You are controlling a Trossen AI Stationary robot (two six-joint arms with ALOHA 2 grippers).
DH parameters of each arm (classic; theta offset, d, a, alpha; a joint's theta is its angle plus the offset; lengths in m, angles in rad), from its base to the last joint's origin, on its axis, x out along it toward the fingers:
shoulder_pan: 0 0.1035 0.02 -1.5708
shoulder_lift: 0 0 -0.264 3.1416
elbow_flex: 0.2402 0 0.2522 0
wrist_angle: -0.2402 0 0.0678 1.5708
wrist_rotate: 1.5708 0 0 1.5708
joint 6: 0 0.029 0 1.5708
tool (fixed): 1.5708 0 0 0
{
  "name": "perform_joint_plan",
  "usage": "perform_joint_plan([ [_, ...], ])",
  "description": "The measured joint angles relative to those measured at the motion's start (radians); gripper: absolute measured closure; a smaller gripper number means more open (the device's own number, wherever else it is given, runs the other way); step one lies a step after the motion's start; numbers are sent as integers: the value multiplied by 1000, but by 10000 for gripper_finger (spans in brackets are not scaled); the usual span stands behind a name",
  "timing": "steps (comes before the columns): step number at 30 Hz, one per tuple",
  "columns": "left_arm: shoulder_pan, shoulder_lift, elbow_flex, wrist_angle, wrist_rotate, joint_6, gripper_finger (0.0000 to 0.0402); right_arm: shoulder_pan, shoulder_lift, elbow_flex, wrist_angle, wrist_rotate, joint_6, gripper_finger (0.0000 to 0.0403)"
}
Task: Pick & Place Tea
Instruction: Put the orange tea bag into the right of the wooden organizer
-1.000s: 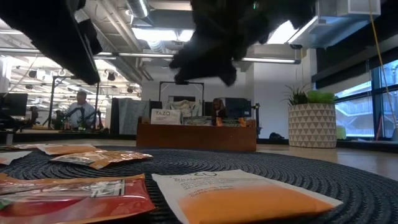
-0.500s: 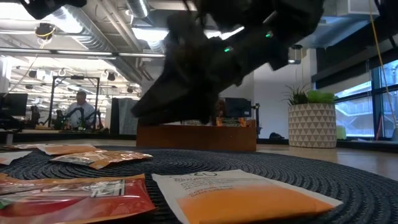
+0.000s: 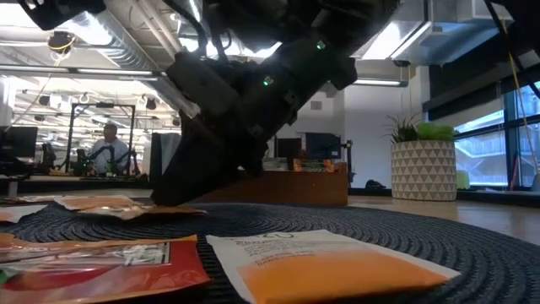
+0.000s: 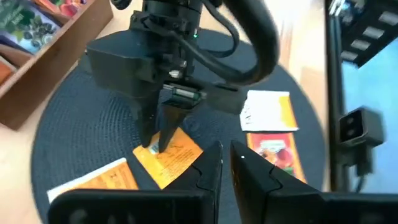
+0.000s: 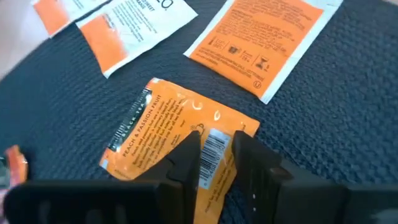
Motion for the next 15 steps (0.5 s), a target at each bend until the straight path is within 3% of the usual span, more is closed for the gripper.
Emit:
perform_joint_plan([
  [10,-1,182,0,1,6,400,370,-6,-6,-21,-63,20,107,354],
  [15,2,276,-1,46,6,494,370,-7,-5,-23,-65,-11,129,365],
])
